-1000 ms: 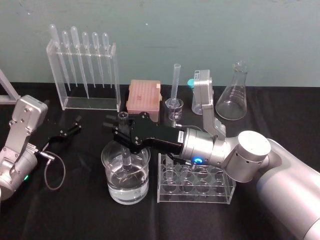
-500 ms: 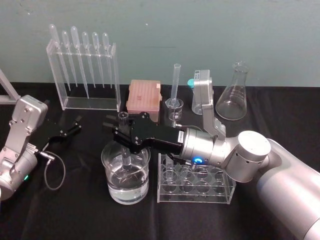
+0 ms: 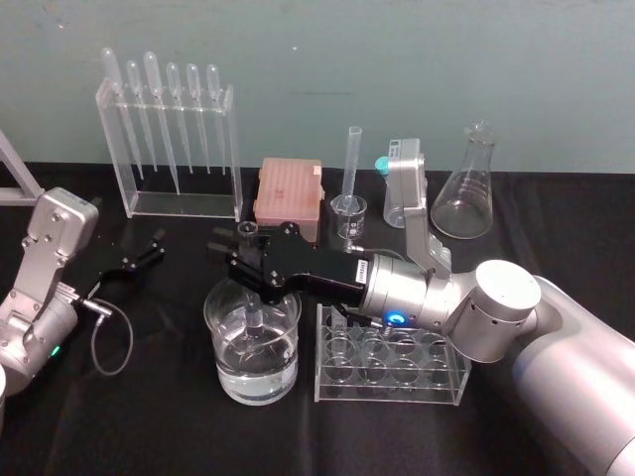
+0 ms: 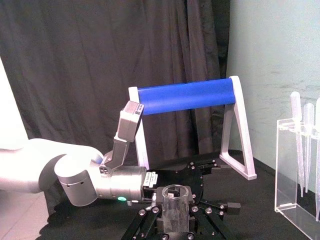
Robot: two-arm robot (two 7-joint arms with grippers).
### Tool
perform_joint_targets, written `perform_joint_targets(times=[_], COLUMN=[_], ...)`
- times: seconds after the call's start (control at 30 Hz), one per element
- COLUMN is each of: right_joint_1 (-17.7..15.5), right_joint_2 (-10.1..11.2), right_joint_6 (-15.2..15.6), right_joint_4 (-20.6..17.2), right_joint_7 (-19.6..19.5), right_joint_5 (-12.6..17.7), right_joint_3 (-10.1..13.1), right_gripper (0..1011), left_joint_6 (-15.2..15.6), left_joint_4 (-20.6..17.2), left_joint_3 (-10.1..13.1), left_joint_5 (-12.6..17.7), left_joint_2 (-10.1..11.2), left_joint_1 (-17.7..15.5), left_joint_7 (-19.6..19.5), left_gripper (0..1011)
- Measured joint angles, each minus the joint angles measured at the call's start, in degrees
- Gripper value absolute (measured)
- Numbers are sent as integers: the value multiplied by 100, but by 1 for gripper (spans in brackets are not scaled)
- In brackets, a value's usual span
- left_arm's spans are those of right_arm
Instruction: Hold the test tube with one hand and immerse one end into the beaker, then return it to the test tube rack.
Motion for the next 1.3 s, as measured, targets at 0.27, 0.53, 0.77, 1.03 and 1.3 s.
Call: perform_joint_targets(times=[0.27, 0.53, 0.77, 1.03, 1.3], right_joint_1=[0, 0, 0, 42, 17], right_joint_2=[0, 0, 0, -18, 138], right_joint_6=[0, 0, 0, 5, 8], right_joint_4=[0, 0, 0, -5, -610], right_joint_7=[0, 0, 0, 86, -34], right_joint_5=[0, 0, 0, -1, -79], right_joint_3=[0, 0, 0, -25, -32], right_gripper=[189, 189, 189, 189, 189], left_joint_6=[0, 0, 0, 0, 0], left_joint_4=[0, 0, 0, 0, 0], left_joint_3=[0, 0, 0, 0, 0], left_joint_5=[0, 0, 0, 0, 0], left_joint_2=[0, 0, 0, 0, 0], left_joint_1=[0, 0, -1, 0, -1], left_joint_7=[0, 0, 0, 0, 0], left_gripper=[1000, 1000, 1000, 1000, 1000])
